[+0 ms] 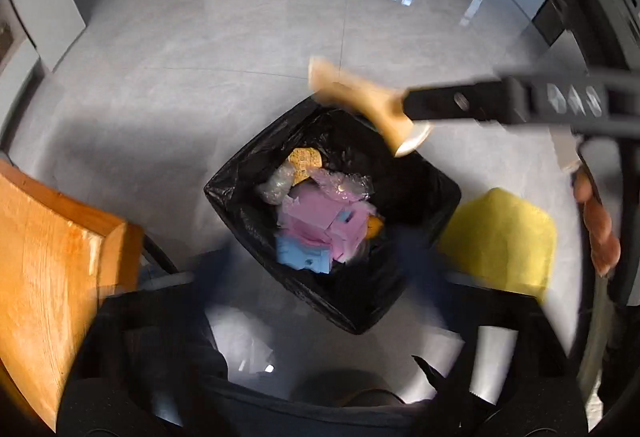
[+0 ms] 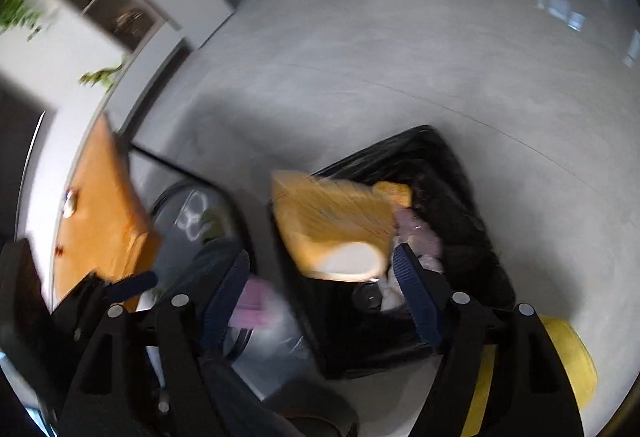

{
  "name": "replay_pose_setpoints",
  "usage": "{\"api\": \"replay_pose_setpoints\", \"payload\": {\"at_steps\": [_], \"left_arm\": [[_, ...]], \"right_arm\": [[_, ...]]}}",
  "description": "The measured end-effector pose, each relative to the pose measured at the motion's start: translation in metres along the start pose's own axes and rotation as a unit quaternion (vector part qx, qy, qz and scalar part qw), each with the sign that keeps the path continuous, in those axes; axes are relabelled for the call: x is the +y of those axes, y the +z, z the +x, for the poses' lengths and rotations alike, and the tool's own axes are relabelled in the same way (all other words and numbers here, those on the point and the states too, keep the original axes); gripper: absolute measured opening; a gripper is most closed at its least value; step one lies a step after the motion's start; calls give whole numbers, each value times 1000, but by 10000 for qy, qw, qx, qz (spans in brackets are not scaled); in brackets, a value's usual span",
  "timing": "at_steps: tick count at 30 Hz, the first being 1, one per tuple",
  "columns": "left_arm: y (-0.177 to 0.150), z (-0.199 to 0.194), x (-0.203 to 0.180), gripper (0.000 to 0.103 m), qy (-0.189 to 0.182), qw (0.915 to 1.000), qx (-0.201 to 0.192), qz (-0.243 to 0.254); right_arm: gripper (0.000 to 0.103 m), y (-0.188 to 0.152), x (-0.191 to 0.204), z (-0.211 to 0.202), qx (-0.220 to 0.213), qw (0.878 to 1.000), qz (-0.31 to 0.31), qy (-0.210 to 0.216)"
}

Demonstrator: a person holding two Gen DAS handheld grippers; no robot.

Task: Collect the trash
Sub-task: 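Carry the pink block and soybean bag to the bin and open both tools, then move both tools back over the table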

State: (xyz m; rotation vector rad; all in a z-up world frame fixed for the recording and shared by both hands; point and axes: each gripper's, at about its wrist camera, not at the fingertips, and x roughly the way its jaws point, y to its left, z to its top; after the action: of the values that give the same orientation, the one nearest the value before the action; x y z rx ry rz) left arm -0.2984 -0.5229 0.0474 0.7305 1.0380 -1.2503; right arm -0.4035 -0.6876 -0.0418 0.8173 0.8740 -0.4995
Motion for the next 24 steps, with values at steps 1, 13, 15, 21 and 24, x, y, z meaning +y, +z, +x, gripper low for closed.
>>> {"api": "replay_pose_setpoints", "payload": {"at_steps": [1,13,15,21,24], "left_arm": [[2,3,-8,97,54,10000,-32,73],[-3,-2,9,97,117,9997,-116,-198],[-5,-6,18,97,95,9993,-159,-313],[-23,-25,53,97,170,9974,-340,-619],[-34,-38,75,97,249,9954,-430,-820]], "right_arm": [[75,1,-5,1,-8,10000,50,11],[75,0,15,5,88,9993,-67,355],[75,1,28,4,108,9990,-188,391],[75,1,76,4,177,9968,-643,444],[75,2,109,8,237,9944,-914,474]]}}
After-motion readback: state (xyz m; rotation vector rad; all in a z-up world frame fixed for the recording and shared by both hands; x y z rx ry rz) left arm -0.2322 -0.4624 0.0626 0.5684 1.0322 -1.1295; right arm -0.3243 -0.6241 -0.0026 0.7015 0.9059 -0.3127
